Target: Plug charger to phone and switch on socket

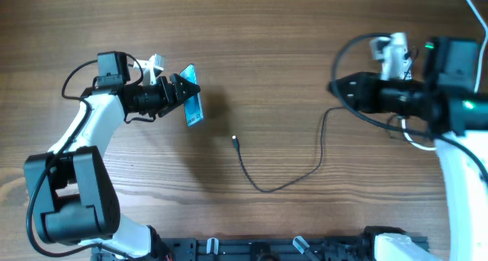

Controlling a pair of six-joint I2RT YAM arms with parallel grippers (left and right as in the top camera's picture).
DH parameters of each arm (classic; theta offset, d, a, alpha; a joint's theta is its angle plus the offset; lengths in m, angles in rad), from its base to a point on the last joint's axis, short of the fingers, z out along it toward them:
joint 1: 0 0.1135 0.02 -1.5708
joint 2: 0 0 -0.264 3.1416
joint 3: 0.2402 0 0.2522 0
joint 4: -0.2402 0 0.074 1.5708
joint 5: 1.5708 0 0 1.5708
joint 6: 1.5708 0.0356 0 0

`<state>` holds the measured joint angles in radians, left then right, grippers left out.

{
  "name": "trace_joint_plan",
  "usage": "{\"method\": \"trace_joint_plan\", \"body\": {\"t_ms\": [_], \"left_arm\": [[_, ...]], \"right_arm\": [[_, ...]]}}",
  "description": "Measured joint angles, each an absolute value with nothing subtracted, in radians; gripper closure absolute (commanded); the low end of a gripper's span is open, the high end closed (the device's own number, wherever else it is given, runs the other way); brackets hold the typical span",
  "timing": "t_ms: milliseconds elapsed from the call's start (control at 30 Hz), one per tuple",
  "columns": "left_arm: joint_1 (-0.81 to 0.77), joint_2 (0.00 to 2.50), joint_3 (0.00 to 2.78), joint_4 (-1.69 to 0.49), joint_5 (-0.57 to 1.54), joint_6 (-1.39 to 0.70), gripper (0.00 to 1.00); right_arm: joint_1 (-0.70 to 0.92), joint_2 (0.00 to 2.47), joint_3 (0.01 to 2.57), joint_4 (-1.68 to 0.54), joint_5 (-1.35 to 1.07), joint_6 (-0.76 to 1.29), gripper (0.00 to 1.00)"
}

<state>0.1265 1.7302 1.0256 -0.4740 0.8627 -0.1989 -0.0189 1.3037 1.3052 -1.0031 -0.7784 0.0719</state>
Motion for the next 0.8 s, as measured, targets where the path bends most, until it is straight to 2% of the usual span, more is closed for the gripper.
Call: {"method": "trace_joint_plan", "body": {"t_ms": [433, 667, 800], "left_arm": [[0.126, 1.730, 1.026, -0.477, 0.863, -0.199, 0.22], [0.126, 1.730, 1.026, -0.479, 0.886, -0.199, 0.22], [0.125, 1.730, 1.026, -0.479, 0.894, -0.199, 0.22]], "right_arm": [[0.319, 1.617, 1.305, -0.768, -0.757, 0.131, 0.44], [0.490, 1.776, 1.305, -0.553, -0.750, 0.171, 0.44], [0.567, 1.834, 1.305, -0.419, -0.729, 0.185, 0.39]]}}
